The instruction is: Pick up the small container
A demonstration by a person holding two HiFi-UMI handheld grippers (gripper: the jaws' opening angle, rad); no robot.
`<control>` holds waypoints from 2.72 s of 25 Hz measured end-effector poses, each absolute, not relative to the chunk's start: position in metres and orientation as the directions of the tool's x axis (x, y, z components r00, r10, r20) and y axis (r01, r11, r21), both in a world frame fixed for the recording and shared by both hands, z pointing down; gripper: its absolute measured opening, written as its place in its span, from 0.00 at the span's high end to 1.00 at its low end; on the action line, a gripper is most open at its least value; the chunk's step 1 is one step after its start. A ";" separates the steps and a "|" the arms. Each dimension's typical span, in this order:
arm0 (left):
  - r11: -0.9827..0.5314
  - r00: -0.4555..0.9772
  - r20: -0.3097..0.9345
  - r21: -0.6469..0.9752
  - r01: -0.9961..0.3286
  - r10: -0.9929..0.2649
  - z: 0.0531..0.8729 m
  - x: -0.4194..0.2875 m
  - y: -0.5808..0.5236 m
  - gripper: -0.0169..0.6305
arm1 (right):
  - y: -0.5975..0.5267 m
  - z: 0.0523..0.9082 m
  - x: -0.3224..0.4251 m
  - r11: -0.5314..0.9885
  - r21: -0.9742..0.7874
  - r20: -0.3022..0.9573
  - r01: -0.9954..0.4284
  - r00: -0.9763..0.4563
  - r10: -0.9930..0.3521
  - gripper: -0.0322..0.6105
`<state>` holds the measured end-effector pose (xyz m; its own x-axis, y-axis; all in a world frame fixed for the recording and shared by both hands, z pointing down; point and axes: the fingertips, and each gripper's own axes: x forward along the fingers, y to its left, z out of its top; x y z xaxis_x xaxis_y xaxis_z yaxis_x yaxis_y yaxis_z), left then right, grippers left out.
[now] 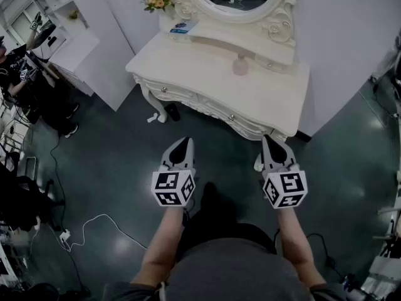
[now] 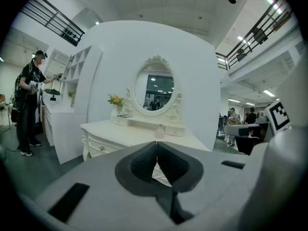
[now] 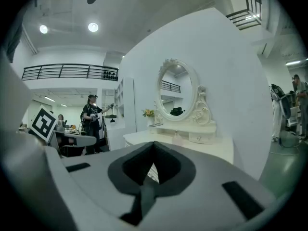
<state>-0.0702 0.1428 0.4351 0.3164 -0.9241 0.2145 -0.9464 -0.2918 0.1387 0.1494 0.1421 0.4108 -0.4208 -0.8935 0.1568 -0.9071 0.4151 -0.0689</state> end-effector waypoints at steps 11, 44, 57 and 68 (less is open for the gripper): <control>-0.290 0.313 0.211 0.135 -0.948 -0.926 0.435 -0.065 0.144 0.96 | 0.138 0.408 0.149 0.434 -0.097 0.123 -0.895 -0.444 -0.888 0.94; -0.330 0.365 0.258 0.171 -0.929 -0.894 0.456 -0.107 -0.063 0.96 | -0.068 0.427 0.113 0.377 -0.168 0.187 -0.911 -0.405 -0.895 0.57; -0.381 0.420 0.246 0.190 -0.905 -0.874 0.457 -0.126 -0.132 0.96 | -0.127 0.431 0.096 0.311 -0.147 0.210 -0.939 -0.337 -0.918 0.54; -0.420 0.460 0.251 0.196 -0.886 -0.852 0.460 -0.123 -0.164 0.96 | -0.159 0.439 0.102 0.268 -0.137 0.234 -0.954 -0.294 -0.927 0.53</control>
